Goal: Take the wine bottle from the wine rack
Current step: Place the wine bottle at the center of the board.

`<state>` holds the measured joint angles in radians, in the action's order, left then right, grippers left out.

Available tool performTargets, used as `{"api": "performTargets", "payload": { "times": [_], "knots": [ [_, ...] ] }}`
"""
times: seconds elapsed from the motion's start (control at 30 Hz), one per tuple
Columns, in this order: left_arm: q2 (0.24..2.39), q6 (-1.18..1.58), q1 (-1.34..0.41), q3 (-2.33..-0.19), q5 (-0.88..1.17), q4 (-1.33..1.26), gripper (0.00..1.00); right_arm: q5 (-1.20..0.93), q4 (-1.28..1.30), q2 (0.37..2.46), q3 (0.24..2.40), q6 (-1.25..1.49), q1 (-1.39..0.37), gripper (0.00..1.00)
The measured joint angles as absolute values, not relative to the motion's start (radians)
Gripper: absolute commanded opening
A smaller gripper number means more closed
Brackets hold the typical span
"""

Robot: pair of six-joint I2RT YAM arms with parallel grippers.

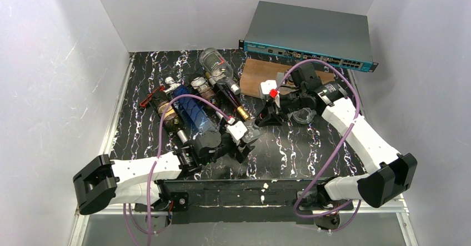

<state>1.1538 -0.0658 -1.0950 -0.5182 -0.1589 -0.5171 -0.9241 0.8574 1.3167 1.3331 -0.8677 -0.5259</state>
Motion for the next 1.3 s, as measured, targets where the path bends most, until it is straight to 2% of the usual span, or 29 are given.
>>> {"api": "performTargets", "payload": {
  "times": [0.37, 0.73, 0.9, 1.3],
  "knots": [
    [1.001, 0.036, -1.095, -0.530, -0.120, -0.425, 0.98, -0.870, 0.977, 1.285, 1.364, -0.903, -0.417, 0.01],
    [0.916, 0.152, -1.095, -0.743, -0.170, 0.016, 0.98, -0.788, 1.116, 1.266, 1.416, -0.957, -0.288, 0.01],
    [0.884, 0.178, -1.095, -0.770, -0.199, 0.134, 0.98, -0.775, 1.174, 1.254, 1.426, -0.984, -0.199, 0.01],
    [0.827, 0.178, -1.095, -0.770, -0.229, 0.226, 0.98, -0.664, 1.255, 1.254, 1.482, -0.999, -0.006, 0.01]
  ]
}}
